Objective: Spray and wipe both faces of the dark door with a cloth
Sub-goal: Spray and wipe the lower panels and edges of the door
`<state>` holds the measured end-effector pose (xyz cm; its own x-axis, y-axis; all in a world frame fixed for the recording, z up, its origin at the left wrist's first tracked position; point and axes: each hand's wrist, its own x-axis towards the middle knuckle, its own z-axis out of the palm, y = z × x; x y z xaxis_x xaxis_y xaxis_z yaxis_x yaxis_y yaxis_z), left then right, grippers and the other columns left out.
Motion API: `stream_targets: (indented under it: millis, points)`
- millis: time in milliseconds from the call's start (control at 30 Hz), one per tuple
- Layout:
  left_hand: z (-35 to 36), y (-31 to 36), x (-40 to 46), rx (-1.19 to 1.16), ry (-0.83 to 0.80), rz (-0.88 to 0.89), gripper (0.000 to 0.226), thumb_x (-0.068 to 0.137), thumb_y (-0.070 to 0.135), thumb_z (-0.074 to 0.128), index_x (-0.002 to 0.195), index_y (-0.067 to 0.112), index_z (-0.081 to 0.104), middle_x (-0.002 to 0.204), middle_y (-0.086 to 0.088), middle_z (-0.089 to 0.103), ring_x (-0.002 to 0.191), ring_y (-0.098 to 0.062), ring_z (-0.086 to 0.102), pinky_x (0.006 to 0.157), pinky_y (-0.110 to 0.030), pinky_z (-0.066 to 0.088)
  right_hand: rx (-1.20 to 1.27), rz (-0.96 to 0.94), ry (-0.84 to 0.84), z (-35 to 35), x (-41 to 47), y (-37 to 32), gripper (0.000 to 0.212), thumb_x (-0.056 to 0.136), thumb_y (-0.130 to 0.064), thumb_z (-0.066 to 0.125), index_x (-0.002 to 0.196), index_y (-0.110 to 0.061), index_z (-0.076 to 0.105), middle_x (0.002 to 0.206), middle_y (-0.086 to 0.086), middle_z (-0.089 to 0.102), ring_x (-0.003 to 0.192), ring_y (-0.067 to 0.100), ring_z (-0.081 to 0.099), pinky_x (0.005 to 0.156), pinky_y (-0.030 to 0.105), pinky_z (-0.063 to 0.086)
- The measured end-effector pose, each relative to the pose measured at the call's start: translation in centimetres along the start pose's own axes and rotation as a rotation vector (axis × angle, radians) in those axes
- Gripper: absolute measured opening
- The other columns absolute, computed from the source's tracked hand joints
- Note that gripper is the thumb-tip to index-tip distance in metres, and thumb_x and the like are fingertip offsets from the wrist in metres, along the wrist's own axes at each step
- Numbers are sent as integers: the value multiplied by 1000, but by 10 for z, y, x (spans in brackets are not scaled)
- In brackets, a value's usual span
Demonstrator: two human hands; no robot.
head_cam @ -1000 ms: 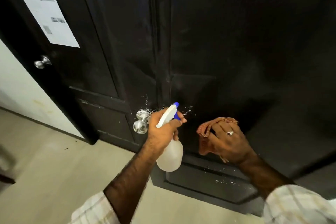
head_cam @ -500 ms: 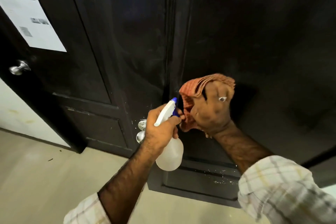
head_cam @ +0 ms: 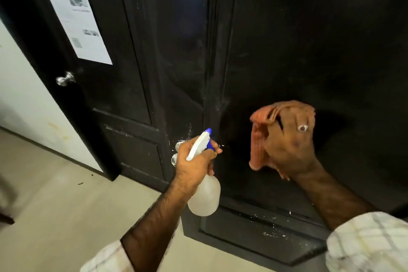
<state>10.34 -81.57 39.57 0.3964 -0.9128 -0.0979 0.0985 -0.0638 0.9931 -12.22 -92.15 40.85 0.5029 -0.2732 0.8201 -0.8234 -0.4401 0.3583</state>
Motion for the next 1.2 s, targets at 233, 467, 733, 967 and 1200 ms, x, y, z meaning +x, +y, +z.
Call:
stream_targets:
  millis: [233,467,733,967,1200]
  points:
    - [-13,25,-9,4,101,69,32,90,-5,69,103,24,71,87,-4,77,62,-24,65,53,-34,58,-46,-7,79,23,91,-68,50,109,-27,53,154,-4,54,154,28,53,145,46,40,126,60,28]
    - [-36,31,4,-8,162,51,43,90,-3,70,114,32,60,88,3,77,71,-21,68,54,-30,60,-52,-541,-349,29,5,-52,62,88,-25,72,145,-2,61,152,23,57,144,49,51,125,65,23]
    - [-67,51,37,67,57,167,34,90,-6,66,81,25,76,87,-3,77,60,-19,66,52,-35,55,-65,-74,118,8,112,-50,24,104,-22,55,122,-9,64,137,17,54,134,39,48,123,61,31]
    - [-86,60,62,35,-69,180,15,91,-9,63,96,-1,74,93,-17,75,55,-13,64,48,-33,51,-101,-289,-180,53,13,-91,51,103,-33,70,143,-3,63,155,27,51,144,48,48,128,67,24]
    - [-96,54,64,11,-135,106,15,92,-7,66,101,0,74,96,-16,76,58,-14,66,49,-32,53,-53,-420,-208,34,-10,-60,28,108,-29,55,112,-12,77,124,15,72,123,37,56,126,59,24]
